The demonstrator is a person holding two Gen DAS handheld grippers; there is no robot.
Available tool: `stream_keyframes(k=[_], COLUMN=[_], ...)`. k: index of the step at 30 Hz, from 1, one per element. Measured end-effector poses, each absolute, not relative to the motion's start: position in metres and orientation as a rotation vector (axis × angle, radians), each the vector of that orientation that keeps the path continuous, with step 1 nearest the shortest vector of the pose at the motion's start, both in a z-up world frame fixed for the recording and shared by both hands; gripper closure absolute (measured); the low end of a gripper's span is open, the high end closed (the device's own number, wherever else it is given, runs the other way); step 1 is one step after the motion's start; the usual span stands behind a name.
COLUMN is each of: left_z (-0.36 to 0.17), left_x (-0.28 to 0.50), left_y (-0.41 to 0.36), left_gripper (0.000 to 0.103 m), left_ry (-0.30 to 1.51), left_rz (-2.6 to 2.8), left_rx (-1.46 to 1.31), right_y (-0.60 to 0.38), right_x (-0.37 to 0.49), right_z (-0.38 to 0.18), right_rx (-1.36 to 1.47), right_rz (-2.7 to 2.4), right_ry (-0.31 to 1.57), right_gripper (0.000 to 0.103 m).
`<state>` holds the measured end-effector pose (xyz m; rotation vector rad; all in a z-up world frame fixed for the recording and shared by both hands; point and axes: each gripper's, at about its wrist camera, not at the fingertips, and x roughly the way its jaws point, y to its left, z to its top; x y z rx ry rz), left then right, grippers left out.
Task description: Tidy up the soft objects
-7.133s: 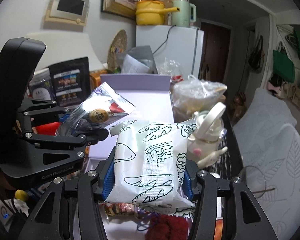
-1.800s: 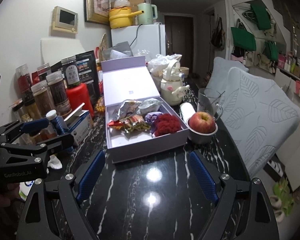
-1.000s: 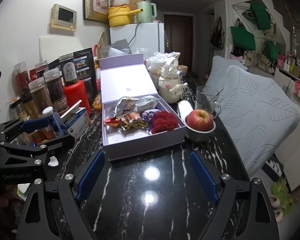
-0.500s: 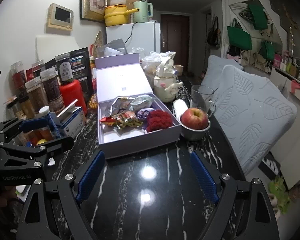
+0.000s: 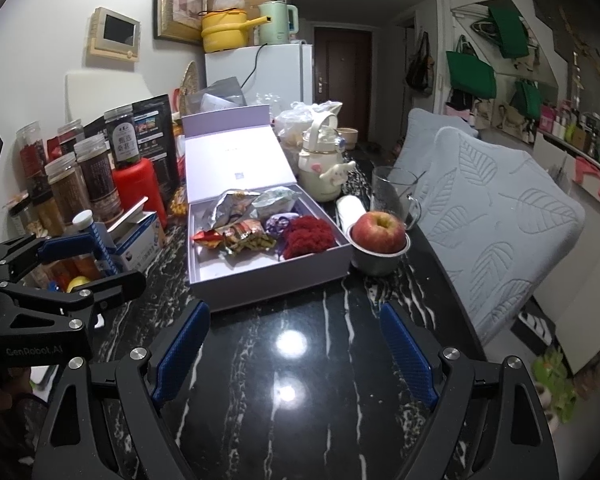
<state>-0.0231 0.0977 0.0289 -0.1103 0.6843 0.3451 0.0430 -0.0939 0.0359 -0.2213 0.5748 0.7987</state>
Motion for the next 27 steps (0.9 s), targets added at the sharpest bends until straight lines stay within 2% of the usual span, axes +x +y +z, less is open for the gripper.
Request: stream_keyframes(k=[27], left_z=[0.012], left_x=[-0.020], left_y=[0.106], left_gripper=[0.014], left_ry=[0.734], left_rz=[0.362], left_rx=[-0.138], right_y=[-0.093], right_x=[0.045], right_z=[0.024], right_rx=[-0.232], right_rz=[0.787], right_ry=[0.609], right_gripper=[0.015])
